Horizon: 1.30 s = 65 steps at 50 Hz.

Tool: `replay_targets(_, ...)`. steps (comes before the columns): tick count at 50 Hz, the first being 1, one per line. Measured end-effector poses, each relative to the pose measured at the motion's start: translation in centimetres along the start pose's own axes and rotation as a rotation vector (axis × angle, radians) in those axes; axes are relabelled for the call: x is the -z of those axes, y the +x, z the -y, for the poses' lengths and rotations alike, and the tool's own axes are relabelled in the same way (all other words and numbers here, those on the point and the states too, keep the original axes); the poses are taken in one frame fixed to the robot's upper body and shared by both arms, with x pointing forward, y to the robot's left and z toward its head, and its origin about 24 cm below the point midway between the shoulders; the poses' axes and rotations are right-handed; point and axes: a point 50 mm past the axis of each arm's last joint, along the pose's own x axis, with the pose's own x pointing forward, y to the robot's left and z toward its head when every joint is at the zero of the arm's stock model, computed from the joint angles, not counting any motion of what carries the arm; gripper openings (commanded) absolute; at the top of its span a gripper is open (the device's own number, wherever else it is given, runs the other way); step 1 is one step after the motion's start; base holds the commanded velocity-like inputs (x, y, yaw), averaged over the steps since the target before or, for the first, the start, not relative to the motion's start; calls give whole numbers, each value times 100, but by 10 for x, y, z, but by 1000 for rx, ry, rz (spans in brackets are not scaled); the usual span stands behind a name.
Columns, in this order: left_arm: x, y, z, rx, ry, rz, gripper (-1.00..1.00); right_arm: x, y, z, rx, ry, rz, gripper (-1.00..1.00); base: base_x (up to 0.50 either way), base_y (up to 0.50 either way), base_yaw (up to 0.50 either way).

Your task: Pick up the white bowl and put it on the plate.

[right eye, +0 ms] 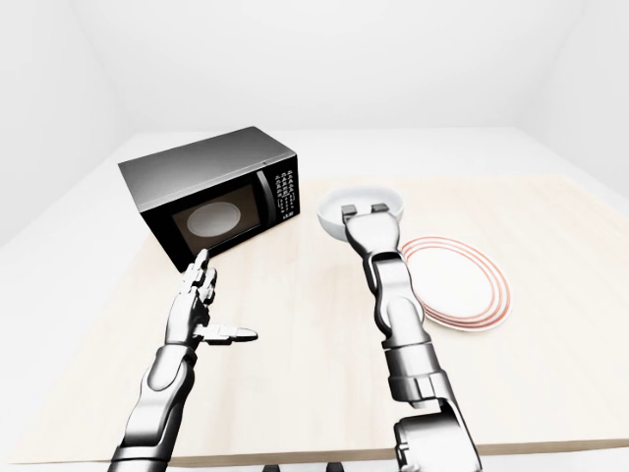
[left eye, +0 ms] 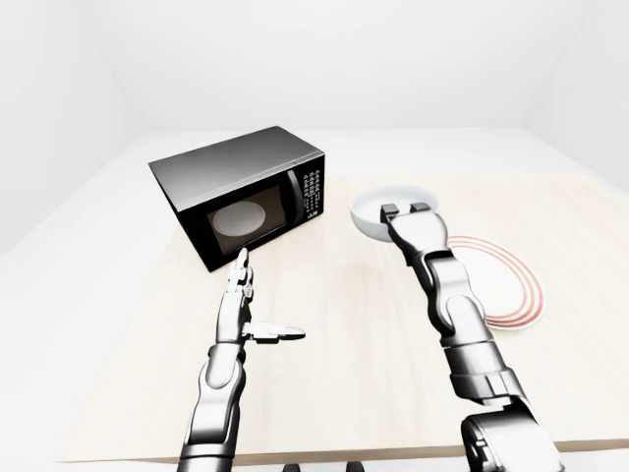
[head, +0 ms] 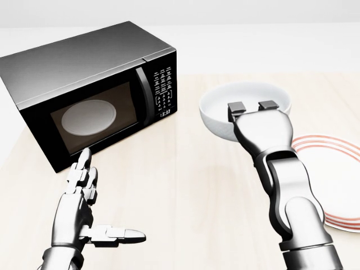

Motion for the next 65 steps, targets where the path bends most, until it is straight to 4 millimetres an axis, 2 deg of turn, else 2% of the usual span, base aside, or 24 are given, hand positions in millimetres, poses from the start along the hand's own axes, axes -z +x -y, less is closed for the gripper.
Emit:
replay_targets(29, 0, 0, 0, 0, 4, 0, 100, 52, -6, -11, 4, 14, -149, -100, 0, 0, 0)
replay_targets(65, 1, 0, 1, -1, 13, 1, 100, 120, -30, -30, -29, 83, -320, -100, 0, 0, 0)
